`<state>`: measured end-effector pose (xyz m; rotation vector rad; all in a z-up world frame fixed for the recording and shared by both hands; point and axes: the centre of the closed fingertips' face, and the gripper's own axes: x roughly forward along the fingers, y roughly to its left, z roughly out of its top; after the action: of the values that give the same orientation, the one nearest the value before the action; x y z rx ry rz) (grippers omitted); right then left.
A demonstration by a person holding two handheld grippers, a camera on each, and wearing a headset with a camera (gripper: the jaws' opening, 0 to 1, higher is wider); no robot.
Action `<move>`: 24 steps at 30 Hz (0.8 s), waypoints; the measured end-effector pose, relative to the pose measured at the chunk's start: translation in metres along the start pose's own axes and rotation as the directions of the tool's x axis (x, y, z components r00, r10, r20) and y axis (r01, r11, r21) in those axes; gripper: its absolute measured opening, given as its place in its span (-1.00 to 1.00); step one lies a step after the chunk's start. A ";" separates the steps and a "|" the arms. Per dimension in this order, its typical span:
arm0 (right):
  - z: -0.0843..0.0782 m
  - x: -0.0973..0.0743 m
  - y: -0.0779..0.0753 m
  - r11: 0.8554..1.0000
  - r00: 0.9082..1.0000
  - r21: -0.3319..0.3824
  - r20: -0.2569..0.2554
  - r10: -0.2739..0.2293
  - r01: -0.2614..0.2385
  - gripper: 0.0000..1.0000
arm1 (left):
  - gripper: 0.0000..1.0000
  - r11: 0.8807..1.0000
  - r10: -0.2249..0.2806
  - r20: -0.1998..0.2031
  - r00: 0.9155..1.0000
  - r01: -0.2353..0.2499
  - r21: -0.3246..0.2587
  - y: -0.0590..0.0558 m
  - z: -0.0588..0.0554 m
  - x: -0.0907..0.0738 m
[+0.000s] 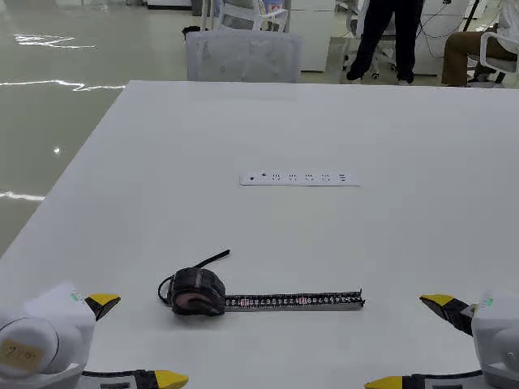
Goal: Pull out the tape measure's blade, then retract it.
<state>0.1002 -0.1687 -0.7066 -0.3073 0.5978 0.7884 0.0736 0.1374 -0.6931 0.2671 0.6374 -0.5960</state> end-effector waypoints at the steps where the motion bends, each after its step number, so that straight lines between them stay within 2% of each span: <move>1: 0.001 -0.001 0.002 1.000 1.000 0.003 0.002 0.000 0.000 0.94 | 0.70 1.000 0.002 0.001 1.000 -0.002 -0.003 0.000 0.000 0.000; 7: -0.002 -0.004 0.007 0.999 1.000 0.031 0.005 -0.015 0.015 0.96 | 0.76 0.999 0.019 0.018 1.000 -0.018 -0.027 -0.008 0.007 -0.003; 10: -0.002 -0.004 0.011 0.999 1.000 0.038 0.005 -0.021 0.021 0.97 | 0.77 0.999 0.022 0.016 1.000 -0.021 -0.029 -0.012 0.006 -0.001; 13: -0.002 -0.004 0.013 0.999 1.000 0.044 0.010 -0.025 0.024 0.97 | 0.79 0.999 0.033 0.019 0.999 -0.032 -0.034 -0.010 0.004 0.001; 19: -0.002 -0.003 0.015 0.996 0.999 0.078 0.025 -0.036 0.034 0.98 | 0.84 0.998 0.052 0.024 0.998 -0.051 -0.035 -0.015 0.007 0.001; 24: -0.001 0.000 0.020 0.995 0.999 0.096 0.032 -0.036 0.033 1.00 | 0.92 0.994 0.080 0.039 0.996 -0.077 -0.075 -0.014 0.009 0.000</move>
<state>0.0849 -0.1559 -0.7079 -0.2154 0.5954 0.7283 0.0694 0.1221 -0.6873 0.2096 0.6040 -0.5008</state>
